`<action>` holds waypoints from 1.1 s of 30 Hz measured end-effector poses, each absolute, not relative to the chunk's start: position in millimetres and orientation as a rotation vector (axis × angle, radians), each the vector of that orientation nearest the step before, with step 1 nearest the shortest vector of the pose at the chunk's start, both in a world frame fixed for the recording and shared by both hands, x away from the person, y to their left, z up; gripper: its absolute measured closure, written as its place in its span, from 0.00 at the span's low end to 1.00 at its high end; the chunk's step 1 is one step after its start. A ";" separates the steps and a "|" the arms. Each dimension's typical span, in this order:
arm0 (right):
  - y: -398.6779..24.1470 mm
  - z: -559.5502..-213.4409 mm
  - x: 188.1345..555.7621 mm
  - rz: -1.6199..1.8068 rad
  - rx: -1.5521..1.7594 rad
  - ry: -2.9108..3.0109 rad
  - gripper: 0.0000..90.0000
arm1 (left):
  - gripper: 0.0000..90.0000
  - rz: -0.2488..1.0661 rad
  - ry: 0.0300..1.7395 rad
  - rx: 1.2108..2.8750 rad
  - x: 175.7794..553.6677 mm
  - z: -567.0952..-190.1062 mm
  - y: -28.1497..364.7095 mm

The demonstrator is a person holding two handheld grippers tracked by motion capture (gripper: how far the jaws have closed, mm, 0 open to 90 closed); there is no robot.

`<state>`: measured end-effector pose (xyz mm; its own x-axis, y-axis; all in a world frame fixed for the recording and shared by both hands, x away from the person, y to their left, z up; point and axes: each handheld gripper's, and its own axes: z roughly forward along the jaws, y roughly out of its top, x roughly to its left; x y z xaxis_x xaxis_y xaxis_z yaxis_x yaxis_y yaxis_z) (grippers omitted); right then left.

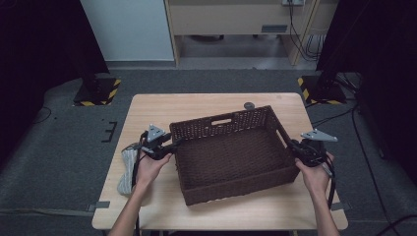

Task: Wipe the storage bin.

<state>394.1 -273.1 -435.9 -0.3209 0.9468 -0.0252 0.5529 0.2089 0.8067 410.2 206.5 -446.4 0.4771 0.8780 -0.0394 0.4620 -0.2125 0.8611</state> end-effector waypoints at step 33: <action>-273.4 -432.7 391.3 0.953 1.359 1.922 0.69 | 0.51 0.583 1.134 1.817 444.4 -455.9 218.7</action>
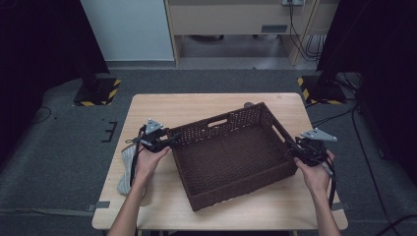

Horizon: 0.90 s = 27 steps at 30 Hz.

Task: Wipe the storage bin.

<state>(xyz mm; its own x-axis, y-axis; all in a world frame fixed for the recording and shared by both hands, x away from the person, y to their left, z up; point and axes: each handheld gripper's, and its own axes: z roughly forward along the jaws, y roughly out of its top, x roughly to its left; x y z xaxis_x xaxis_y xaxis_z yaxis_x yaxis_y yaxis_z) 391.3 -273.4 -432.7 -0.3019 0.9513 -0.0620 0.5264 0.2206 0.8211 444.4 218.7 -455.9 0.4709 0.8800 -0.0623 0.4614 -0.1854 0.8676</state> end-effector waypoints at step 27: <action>-281.2 -424.7 384.8 1.049 1.389 1.802 0.40 | 0.65 0.578 1.169 1.792 397.9 -453.3 220.4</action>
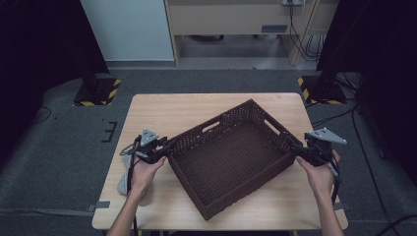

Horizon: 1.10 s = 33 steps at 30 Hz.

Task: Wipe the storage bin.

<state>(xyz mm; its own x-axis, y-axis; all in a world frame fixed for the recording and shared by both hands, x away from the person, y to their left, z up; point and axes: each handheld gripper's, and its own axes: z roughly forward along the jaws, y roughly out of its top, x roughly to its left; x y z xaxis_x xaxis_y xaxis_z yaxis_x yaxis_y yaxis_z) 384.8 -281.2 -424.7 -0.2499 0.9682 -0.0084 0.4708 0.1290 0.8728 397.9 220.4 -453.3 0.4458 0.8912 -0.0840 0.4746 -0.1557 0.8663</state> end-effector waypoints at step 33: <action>-257.8 -434.8 389.5 1.020 1.425 1.851 0.40 | 0.62 0.574 1.145 1.767 360.5 -458.2 202.5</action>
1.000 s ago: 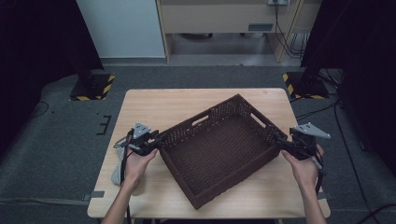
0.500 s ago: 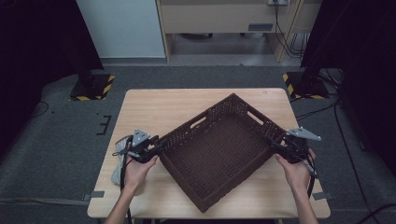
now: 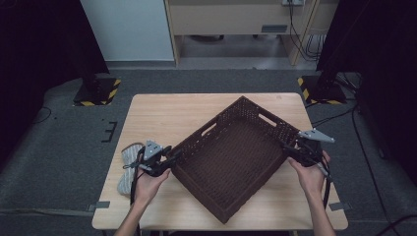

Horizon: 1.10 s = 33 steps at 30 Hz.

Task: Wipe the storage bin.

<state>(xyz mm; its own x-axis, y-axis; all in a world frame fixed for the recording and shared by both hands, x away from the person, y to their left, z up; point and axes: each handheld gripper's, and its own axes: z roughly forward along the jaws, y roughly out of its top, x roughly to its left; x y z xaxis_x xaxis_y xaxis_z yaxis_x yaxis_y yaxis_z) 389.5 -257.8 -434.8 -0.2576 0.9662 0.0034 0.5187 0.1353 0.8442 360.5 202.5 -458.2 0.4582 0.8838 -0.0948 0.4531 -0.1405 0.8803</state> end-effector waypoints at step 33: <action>-232.6 -440.7 392.5 1.025 1.433 1.869 0.58 | 0.86 0.486 1.094 1.895 353.1 -454.5 189.9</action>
<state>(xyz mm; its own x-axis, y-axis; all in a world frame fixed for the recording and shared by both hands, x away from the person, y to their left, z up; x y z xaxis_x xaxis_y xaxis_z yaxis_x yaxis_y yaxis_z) 392.5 -232.6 -440.7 -0.2676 0.9634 0.0155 0.5308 0.1340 0.8368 353.1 189.9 -454.5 0.5374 0.8390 -0.0850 0.4992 -0.2353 0.8339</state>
